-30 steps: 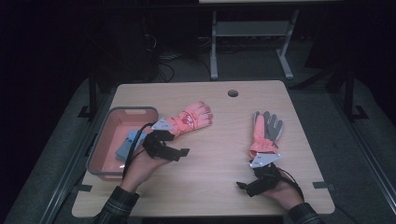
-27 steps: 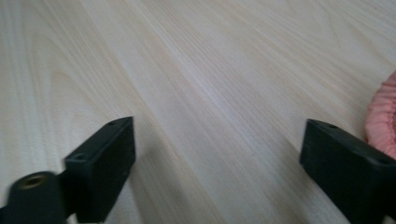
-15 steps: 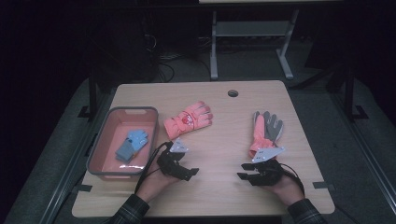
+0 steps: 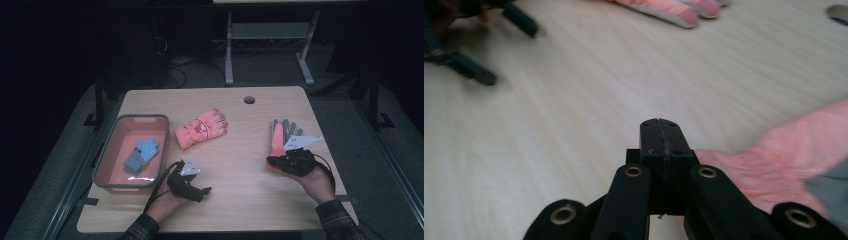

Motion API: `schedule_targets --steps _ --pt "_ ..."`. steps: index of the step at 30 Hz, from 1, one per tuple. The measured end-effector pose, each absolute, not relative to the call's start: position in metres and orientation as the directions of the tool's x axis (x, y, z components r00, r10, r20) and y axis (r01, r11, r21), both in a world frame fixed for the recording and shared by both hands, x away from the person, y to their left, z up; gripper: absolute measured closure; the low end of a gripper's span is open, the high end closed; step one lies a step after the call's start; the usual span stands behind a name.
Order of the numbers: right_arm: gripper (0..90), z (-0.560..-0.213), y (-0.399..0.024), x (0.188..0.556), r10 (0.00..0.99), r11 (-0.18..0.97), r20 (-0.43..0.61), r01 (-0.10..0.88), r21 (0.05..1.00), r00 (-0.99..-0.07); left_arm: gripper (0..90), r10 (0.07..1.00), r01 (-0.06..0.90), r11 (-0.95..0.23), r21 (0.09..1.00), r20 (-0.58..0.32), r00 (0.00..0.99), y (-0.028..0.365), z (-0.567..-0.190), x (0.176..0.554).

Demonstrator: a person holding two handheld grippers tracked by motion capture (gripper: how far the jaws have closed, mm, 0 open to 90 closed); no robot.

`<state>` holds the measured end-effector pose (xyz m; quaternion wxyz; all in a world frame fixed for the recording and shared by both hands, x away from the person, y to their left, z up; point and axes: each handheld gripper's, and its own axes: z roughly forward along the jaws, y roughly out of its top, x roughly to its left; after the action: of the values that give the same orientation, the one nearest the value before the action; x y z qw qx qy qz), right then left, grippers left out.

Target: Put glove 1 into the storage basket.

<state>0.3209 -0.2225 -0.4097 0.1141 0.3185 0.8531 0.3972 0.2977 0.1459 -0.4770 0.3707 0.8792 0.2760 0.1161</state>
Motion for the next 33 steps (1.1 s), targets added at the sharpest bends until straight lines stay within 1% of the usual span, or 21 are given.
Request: schedule_targets --steps 4,6,10,12,17,25,28,33 --pt "90.0 -0.407 -0.243 0.34 0.691 0.436 0.066 0.488 0.756 -0.72 12.9 0.565 0.394 -0.578 0.714 0.002 0.825 0.148 -0.477 0.296" --pt "90.0 -0.407 -0.247 0.344 0.699 0.429 0.069 0.494 0.756 -0.712 12.8 0.563 0.391 -0.575 0.719 0.001 0.827 0.148 -0.477 0.296" --pt "90.0 -0.408 -0.259 0.361 0.742 0.408 0.061 0.521 0.75 -0.668 12.8 0.565 0.394 -0.571 0.72 -0.003 0.825 0.147 -0.478 0.296" --pt "90.0 -0.409 -0.26 0.364 0.746 0.407 0.059 0.524 0.748 -0.664 12.9 0.565 0.394 -0.572 0.72 -0.003 0.825 0.147 -0.478 0.296" --pt "90.0 -0.419 -0.271 0.379 0.78 0.385 0.062 0.556 0.737 -0.623 12.9 0.563 0.394 -0.571 0.72 -0.005 0.826 0.147 -0.478 0.296" --pt "90.0 -0.431 -0.276 0.384 0.793 0.384 0.073 0.589 0.711 -0.604 12.9 0.555 0.389 -0.575 0.72 -0.006 0.832 0.145 -0.478 0.297" --pt "90.0 -0.439 -0.274 0.386 0.789 0.408 0.065 0.6 0.688 -0.611 12.9 0.553 0.385 -0.577 0.72 -0.003 0.833 0.145 -0.478 0.297" --pt "90.0 -0.442 -0.271 0.385 0.775 0.426 0.063 0.593 0.683 -0.629 12.9 0.552 0.385 -0.578 0.72 -0.003 0.834 0.144 -0.478 0.298"
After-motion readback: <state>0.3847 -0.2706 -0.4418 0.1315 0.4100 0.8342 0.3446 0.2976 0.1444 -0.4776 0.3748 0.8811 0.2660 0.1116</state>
